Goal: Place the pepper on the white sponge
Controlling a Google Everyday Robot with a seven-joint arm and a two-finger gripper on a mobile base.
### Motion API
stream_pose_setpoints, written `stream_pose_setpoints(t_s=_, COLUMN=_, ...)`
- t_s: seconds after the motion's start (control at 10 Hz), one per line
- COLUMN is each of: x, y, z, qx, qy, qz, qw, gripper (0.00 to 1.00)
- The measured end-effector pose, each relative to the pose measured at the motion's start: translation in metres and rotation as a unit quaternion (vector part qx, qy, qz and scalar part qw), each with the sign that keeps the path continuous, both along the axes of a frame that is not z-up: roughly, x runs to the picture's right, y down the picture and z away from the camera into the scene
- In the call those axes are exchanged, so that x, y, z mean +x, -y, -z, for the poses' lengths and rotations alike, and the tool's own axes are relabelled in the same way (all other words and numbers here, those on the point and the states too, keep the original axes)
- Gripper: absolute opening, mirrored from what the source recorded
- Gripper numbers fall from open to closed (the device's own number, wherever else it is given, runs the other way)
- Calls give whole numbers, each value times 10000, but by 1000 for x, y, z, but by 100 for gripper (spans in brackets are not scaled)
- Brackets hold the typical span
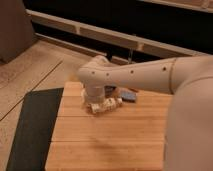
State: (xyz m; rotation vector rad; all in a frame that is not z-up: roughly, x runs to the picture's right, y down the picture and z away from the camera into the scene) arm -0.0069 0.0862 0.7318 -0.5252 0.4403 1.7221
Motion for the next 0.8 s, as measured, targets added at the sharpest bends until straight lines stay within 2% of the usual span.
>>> stream_pose_setpoints(t_s=0.1, x=47, y=4, z=-5, qx=182, qy=-231, qz=-353, qw=9989, gripper=65)
stream_pose_setpoints(t_s=0.2, x=70, y=6, z=-7, qx=250, qy=-347, qz=-445, qw=9981, gripper=65)
stream_pose_setpoints(t_s=0.4, x=118, y=9, z=-12, qx=278, qy=-578, qz=-409, qw=9971, gripper=65)
stream_pose_setpoints(t_s=0.6, x=137, y=13, z=-13, qx=276, qy=-696, qz=-345, qw=9966, gripper=65)
stream_pose_setpoints(t_s=0.8, x=132, y=13, z=-13, qx=268, qy=-657, qz=-339, qw=9969, gripper=65)
